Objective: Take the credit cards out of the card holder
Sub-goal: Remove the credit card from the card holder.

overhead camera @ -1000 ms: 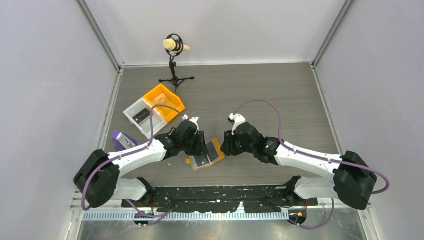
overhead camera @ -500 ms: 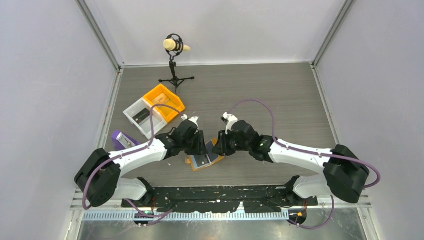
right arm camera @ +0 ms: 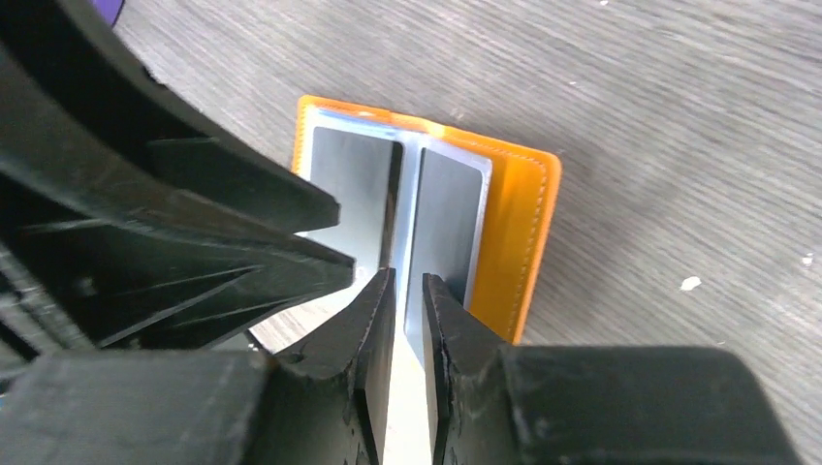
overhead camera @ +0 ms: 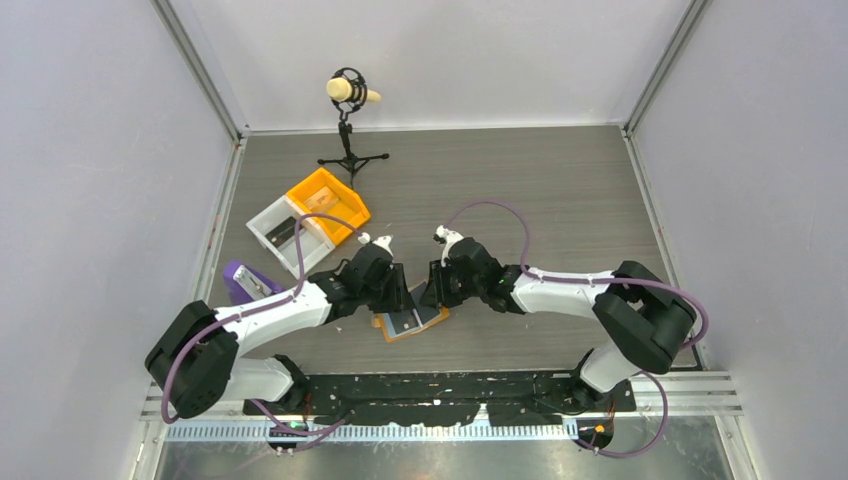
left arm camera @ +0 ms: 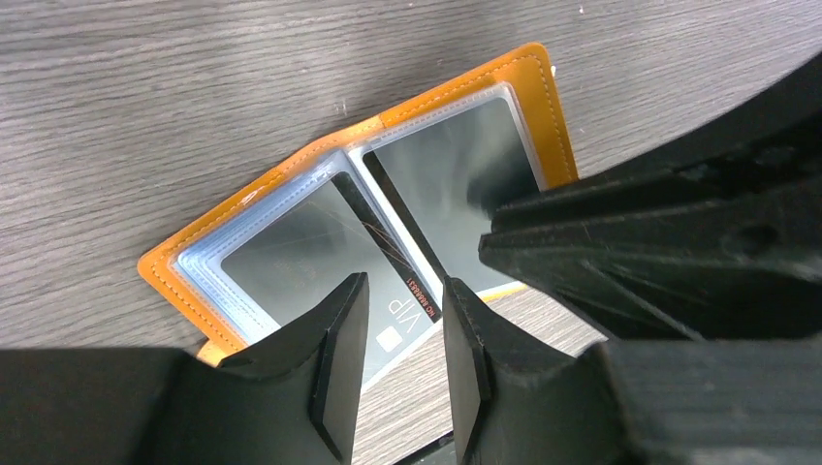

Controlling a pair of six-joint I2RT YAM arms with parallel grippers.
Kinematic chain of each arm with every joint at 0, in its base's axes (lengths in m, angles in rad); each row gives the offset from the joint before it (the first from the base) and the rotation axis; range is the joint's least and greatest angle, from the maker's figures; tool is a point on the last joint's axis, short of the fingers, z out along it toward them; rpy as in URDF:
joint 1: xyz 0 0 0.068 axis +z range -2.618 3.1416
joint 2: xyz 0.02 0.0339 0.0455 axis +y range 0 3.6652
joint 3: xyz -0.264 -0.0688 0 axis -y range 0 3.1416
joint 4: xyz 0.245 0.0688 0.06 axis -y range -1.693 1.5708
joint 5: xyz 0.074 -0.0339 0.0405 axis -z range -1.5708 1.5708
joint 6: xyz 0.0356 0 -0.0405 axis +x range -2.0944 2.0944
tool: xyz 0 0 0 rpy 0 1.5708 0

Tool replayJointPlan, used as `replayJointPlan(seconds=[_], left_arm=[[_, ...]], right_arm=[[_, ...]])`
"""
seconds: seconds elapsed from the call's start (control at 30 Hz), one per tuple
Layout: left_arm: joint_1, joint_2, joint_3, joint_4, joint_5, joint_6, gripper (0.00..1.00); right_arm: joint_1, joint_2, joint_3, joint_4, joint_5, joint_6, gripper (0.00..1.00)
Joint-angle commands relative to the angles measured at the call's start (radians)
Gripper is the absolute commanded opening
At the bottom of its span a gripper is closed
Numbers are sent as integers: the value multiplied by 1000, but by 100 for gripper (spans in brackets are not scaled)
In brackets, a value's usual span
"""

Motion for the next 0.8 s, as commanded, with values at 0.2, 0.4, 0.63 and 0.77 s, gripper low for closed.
replayJointPlan(seconds=[0.2, 0.4, 0.63, 0.77], left_arm=[[4, -1, -5, 95, 9, -14, 36], [4, 11, -11, 148, 4, -21, 36], [4, 35, -21, 183, -9, -31, 36], [4, 46, -30, 203, -9, -36, 36]], right_arm=[[-39, 61, -91, 144, 6, 20, 23], [-40, 39, -121, 176, -2, 38, 23], [-61, -10, -79, 111, 19, 4, 23], [-79, 4, -78, 107, 14, -1, 23]])
